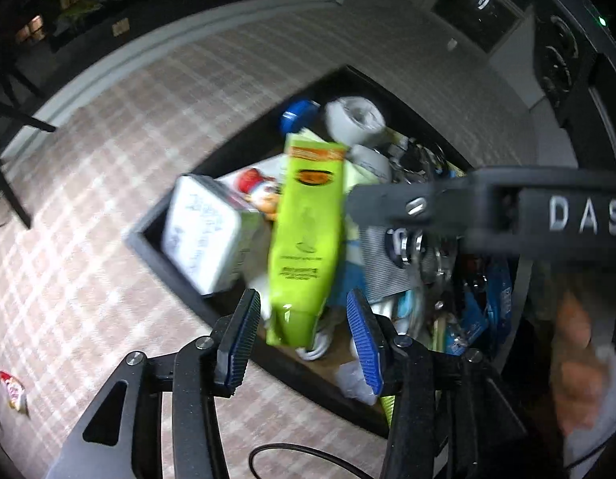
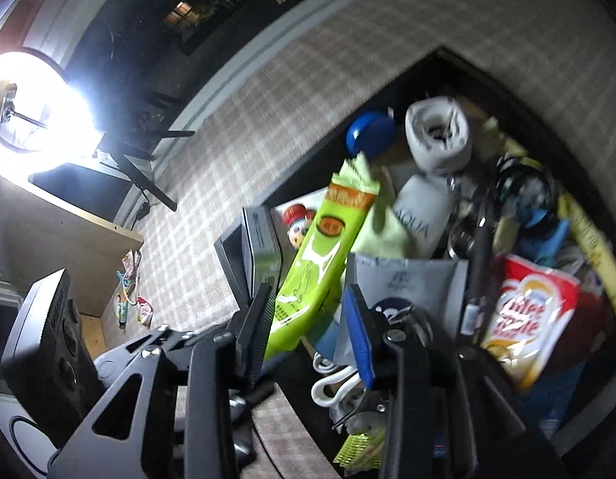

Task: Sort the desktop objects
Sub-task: 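Move both open tools back toward the items on the floor, then grasp the white paper packet with left tool while right tool grasps a Coffee-mate sachet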

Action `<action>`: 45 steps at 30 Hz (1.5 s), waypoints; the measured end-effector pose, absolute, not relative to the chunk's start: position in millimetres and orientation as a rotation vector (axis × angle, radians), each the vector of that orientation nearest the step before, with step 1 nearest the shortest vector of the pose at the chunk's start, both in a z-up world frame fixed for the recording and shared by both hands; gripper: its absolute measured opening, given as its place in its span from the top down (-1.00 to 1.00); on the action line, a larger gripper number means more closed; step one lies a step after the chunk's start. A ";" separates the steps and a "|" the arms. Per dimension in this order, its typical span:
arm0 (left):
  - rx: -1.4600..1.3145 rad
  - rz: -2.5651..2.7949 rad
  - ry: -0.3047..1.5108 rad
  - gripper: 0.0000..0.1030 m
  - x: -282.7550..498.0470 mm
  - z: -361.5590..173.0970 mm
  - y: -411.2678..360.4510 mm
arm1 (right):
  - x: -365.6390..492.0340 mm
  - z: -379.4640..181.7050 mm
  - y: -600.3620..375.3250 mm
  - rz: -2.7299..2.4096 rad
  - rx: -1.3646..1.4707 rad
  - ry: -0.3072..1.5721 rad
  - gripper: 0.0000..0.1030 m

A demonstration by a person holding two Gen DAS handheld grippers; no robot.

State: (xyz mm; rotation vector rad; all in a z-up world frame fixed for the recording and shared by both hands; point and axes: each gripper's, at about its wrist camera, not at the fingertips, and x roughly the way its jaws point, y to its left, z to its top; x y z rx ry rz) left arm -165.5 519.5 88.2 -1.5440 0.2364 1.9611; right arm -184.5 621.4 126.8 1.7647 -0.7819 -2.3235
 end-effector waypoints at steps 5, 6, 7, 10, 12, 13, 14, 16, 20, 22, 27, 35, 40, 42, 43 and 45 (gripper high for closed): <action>-1.546 2.071 0.206 0.16 -172.2 104.1 459.4 | -188.6 148.1 600.6 -2.350 1.719 -0.663 0.23; -1.553 2.093 0.200 0.16 -174.0 104.4 448.9 | -188.4 151.3 594.4 -2.349 1.713 -0.639 0.23; -1.563 2.125 0.184 0.16 -176.1 106.4 428.6 | -189.6 155.1 584.9 -2.344 1.702 -0.603 0.23; -1.621 2.228 0.106 0.16 -183.9 109.6 362.0 | -193.7 163.8 546.9 -2.308 1.677 -0.486 0.22; -1.661 2.306 0.063 0.14 -188.3 109.4 321.0 | -197.9 166.0 521.5 -2.290 1.663 -0.404 0.18; -1.684 2.338 0.040 0.13 -190.0 108.5 301.2 | -202.4 166.6 501.7 -2.275 1.656 -0.339 0.11; -1.709 2.365 0.010 0.10 -192.1 106.8 280.0 | -205.2 166.1 489.2 -2.263 1.650 -0.303 0.06; -1.777 2.432 -0.088 0.03 -196.4 102.5 225.6 | -210.8 164.2 455.9 -2.218 1.637 -0.212 0.03; -1.913 2.557 -0.175 -0.14 -201.2 91.0 138.9 | -218.2 157.0 388.9 -2.151 1.616 -0.014 0.00; -1.974 2.593 -0.193 -0.15 -203.5 85.1 103.5 | -220.6 152.8 360.1 -2.121 1.603 0.074 0.00; -2.119 2.632 -0.370 -0.20 -216.7 61.6 24.5 | -224.6 145.2 291.2 -2.069 1.516 0.231 -0.02; -2.199 2.672 -0.544 -0.35 -240.9 34.0 -38.0 | -229.0 113.4 197.4 -1.973 1.433 0.457 -0.02; -2.212 2.621 -0.739 -0.37 -247.8 13.8 -58.8 | -233.9 89.1 160.5 -1.888 1.481 0.464 -0.03; -2.218 2.599 -0.772 -0.37 -249.5 7.1 -61.7 | -235.9 79.3 148.3 -1.857 1.509 0.460 -0.03; -2.220 2.588 -0.784 -0.37 -250.3 3.1 -62.7 | -237.5 73.8 142.4 -1.839 1.532 0.463 -0.05; -2.231 2.586 -0.775 -0.37 -251.5 -3.1 -63.1 | -238.6 64.5 131.9 -1.802 1.562 0.477 -0.14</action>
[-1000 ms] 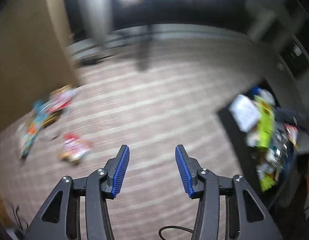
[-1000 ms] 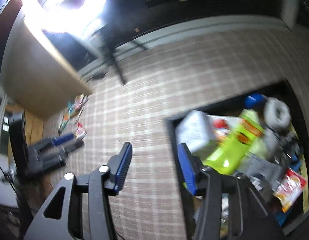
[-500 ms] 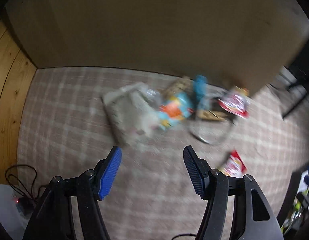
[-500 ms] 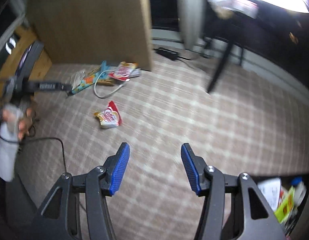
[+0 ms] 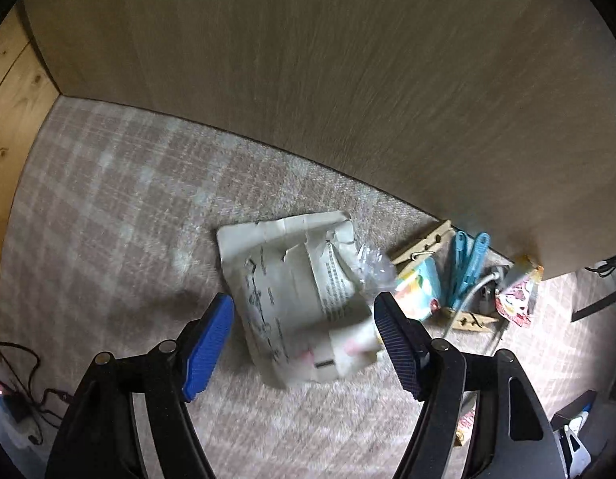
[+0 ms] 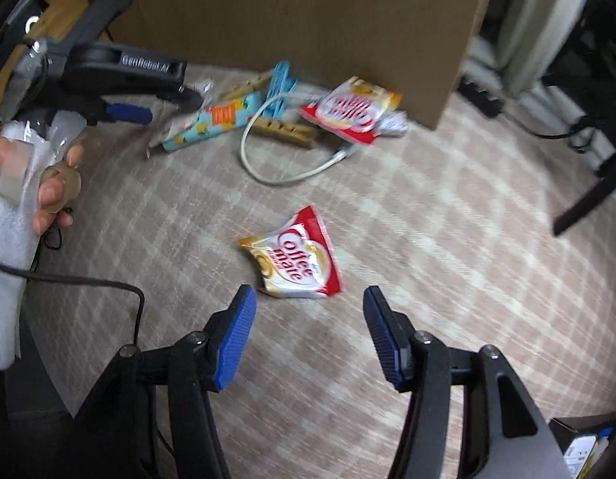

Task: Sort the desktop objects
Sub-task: 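Grasp the white paper packet with left tool while right tool grasps a Coffee-mate sachet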

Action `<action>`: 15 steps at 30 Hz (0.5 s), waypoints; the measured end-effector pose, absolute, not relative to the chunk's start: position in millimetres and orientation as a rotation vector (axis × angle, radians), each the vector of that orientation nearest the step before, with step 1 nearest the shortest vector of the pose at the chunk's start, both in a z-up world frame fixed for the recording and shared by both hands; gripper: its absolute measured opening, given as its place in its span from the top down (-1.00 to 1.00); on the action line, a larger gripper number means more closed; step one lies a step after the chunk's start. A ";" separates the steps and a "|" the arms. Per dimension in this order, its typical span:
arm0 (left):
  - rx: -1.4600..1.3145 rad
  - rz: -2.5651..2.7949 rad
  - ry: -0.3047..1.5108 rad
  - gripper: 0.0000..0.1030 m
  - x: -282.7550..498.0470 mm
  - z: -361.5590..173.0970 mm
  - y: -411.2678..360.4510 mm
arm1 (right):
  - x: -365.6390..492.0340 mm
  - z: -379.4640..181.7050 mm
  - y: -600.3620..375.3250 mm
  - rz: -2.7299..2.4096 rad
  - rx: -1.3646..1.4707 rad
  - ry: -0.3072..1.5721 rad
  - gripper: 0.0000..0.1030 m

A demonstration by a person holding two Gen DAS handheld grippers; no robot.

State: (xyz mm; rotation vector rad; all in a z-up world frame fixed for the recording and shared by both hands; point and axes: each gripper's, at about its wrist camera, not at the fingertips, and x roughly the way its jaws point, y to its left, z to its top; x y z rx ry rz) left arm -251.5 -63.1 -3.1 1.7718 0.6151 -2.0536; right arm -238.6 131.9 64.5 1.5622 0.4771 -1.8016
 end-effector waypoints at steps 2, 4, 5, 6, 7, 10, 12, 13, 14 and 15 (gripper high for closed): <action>1.773 -2.050 0.599 -0.38 -251.8 -8.7 -63.2 | -239.1 56.4 123.6 -1.794 1.565 0.500 -0.21; 1.752 -2.056 0.601 -0.38 -250.4 -11.2 -65.4 | -238.7 49.4 116.3 -1.795 1.566 0.547 -0.21; 1.752 -2.054 0.604 -0.38 -250.1 -12.2 -66.5 | -238.6 46.3 113.4 -1.796 1.565 0.573 -0.21; 1.750 -2.053 0.612 -0.38 -249.8 -13.5 -68.2 | -238.6 43.6 110.9 -1.798 1.562 0.599 -0.21; 1.748 -2.052 0.610 -0.38 -249.4 -14.9 -69.8 | -238.8 40.8 108.4 -1.799 1.560 0.627 -0.21; 1.731 -2.067 0.582 -0.37 -246.2 -17.2 -71.4 | -240.8 34.9 104.3 -1.790 1.565 0.660 -0.21; 1.728 -2.076 0.560 -0.31 -244.1 -17.3 -70.5 | -241.6 32.4 102.4 -1.782 1.570 0.661 -0.21; 1.725 -2.081 0.546 -0.29 -242.5 -17.1 -70.1 | -241.0 30.9 100.7 -1.775 1.571 0.671 -0.23; 1.724 -2.086 0.532 -0.23 -241.3 -16.8 -69.8 | -239.6 30.8 98.8 -1.777 1.558 0.690 -0.23; 1.723 -2.089 0.519 -0.17 -239.6 -16.6 -69.8 | -238.0 30.1 96.9 -1.775 1.551 0.712 -0.23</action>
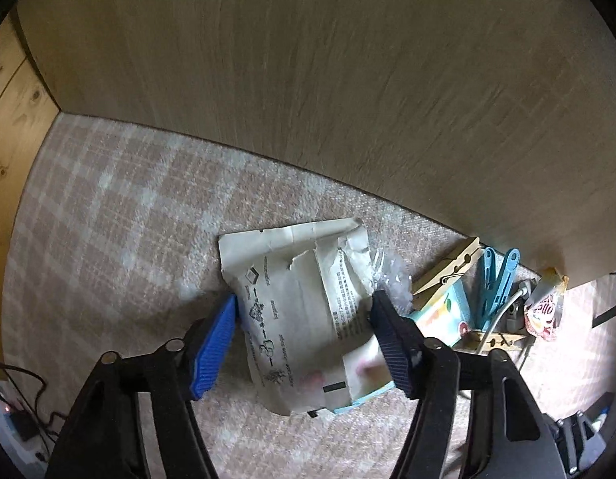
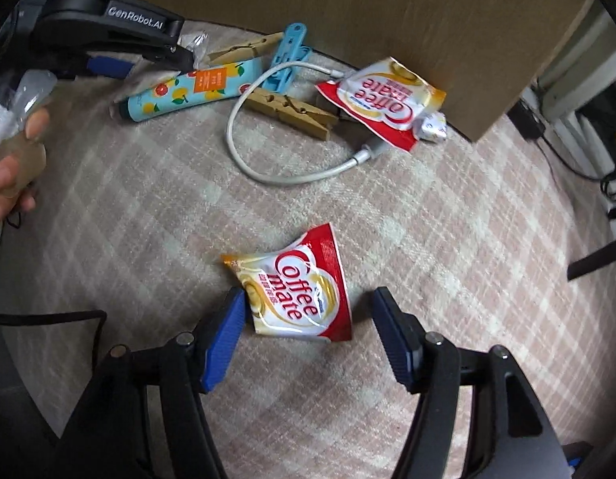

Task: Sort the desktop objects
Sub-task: 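Grasp the white paper packet with left tool while right tool grasps a Coffee-mate sachet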

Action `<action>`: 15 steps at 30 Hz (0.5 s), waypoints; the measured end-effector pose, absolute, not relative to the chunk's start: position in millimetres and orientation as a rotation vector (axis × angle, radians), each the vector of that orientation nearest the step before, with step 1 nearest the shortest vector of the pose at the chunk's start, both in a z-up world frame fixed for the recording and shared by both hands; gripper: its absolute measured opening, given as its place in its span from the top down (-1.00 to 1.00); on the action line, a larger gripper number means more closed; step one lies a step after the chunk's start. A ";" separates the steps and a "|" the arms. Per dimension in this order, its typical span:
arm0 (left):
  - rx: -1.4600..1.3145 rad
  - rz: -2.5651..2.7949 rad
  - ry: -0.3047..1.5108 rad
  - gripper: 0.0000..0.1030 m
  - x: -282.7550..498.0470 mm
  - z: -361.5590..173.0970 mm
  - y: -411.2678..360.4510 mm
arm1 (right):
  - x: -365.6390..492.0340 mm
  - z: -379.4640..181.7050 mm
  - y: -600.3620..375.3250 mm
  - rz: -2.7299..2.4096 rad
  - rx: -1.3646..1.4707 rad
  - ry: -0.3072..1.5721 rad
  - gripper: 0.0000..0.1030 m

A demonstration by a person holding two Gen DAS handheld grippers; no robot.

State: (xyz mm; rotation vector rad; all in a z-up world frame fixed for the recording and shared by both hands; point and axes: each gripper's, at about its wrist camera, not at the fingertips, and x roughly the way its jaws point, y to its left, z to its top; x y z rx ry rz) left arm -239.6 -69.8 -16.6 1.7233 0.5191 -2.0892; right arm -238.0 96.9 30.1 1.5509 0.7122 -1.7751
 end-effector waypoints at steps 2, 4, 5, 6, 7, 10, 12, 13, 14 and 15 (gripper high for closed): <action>1.715 -2.088 0.509 -0.11 -234.3 -16.2 -72.1 | -234.5 29.2 93.8 -1.769 1.536 0.749 -0.23; 1.701 -2.080 0.503 -0.09 -228.5 -16.5 -75.6 | -233.0 29.1 93.6 -1.762 1.534 0.758 -0.22; 1.698 -2.079 0.502 -0.08 -226.3 -16.6 -76.8 | -232.9 29.2 94.3 -1.761 1.536 0.755 -0.20; 1.693 -2.078 0.503 -0.07 -223.2 -16.7 -78.5 | -232.6 29.6 94.9 -1.763 1.536 0.756 -0.17; 1.689 -2.077 0.508 -0.06 -219.8 -16.7 -80.2 | -232.2 30.0 95.2 -1.761 1.535 0.758 -0.09; 1.683 -2.076 0.510 -0.04 -209.3 -16.5 -84.2 | -230.2 31.3 96.3 -1.758 1.544 0.757 0.00; 1.678 -2.074 0.514 -0.02 -201.5 -15.8 -86.8 | -227.6 32.0 96.2 -1.763 1.536 0.763 0.02; 1.673 -2.073 0.513 -0.01 -198.4 -15.2 -86.3 | -226.0 33.5 96.5 -1.768 1.530 0.761 0.05; 1.668 -2.072 0.512 0.00 -194.9 -14.2 -85.9 | -225.2 35.6 97.0 -1.772 1.527 0.752 0.11; 1.665 -2.074 0.508 0.02 -190.0 -12.6 -86.6 | -224.9 39.0 98.1 -1.776 1.527 0.730 0.16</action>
